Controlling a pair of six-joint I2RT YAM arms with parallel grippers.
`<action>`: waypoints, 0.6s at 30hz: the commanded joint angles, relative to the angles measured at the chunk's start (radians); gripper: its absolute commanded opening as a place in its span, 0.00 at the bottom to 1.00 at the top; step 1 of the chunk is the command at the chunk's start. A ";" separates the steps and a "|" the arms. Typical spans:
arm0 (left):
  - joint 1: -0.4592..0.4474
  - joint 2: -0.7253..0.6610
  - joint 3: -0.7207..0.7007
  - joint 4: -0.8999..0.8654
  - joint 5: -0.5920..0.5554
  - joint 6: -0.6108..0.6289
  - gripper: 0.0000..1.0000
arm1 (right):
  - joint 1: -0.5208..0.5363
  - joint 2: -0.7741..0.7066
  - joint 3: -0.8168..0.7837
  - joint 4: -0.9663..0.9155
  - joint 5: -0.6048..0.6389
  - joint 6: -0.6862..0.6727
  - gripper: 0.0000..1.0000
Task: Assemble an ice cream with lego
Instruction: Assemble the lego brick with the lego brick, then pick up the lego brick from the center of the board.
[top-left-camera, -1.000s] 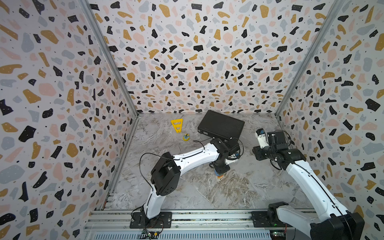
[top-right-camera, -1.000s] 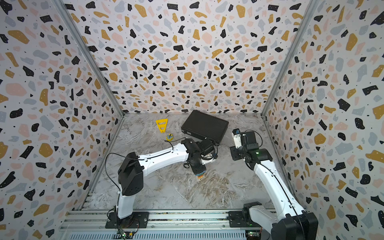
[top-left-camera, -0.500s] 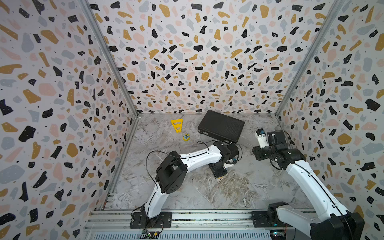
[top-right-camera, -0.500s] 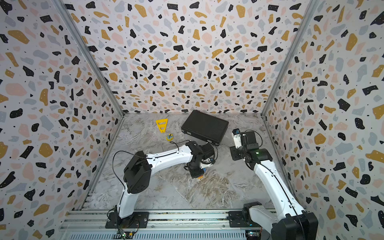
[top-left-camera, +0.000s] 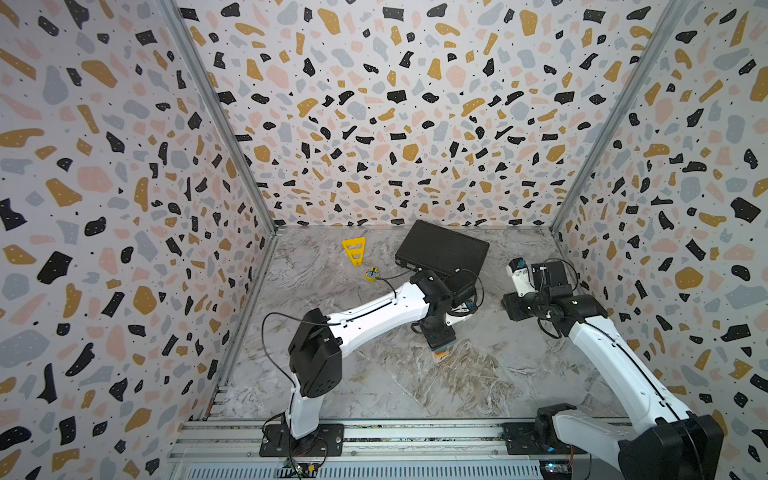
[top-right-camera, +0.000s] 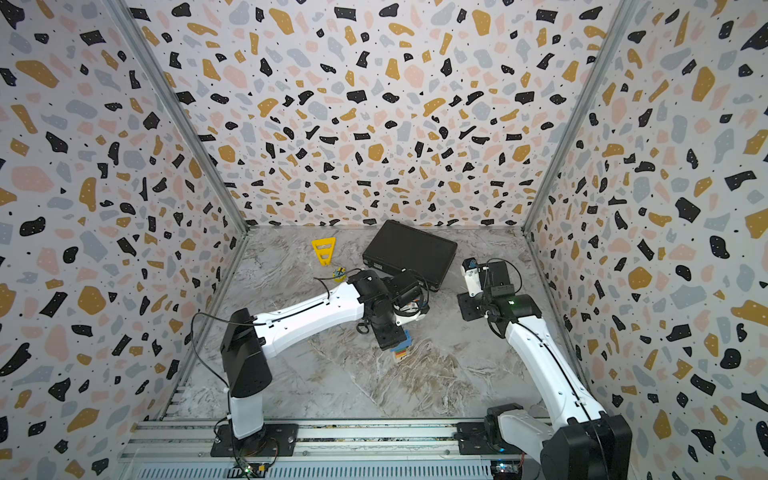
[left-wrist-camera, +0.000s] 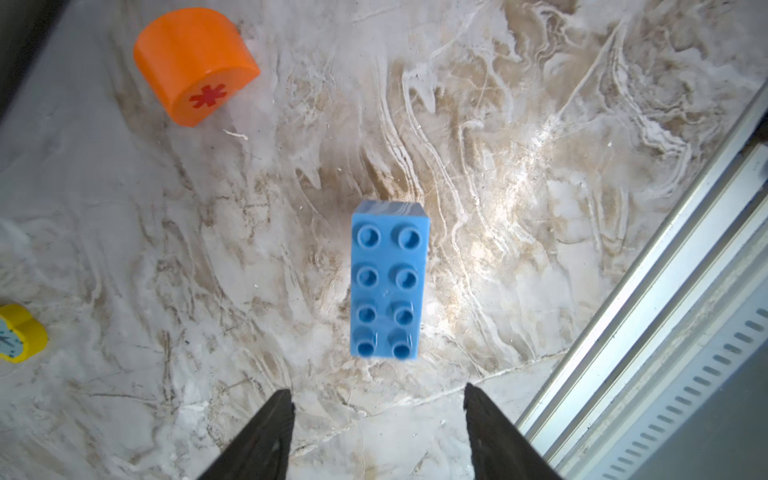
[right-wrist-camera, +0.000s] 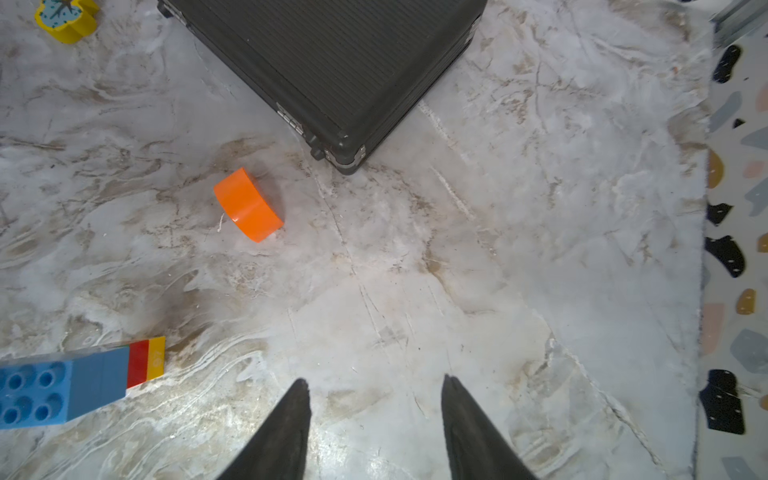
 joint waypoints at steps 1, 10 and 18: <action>-0.005 -0.107 -0.073 0.011 -0.043 -0.020 0.69 | 0.016 0.063 0.056 -0.015 -0.080 -0.003 0.55; 0.007 -0.427 -0.397 0.380 -0.070 -0.180 0.86 | 0.173 0.357 0.211 -0.015 -0.078 -0.099 0.56; 0.006 -0.494 -0.649 0.661 0.019 -0.360 0.82 | 0.245 0.568 0.360 -0.023 -0.082 -0.200 0.56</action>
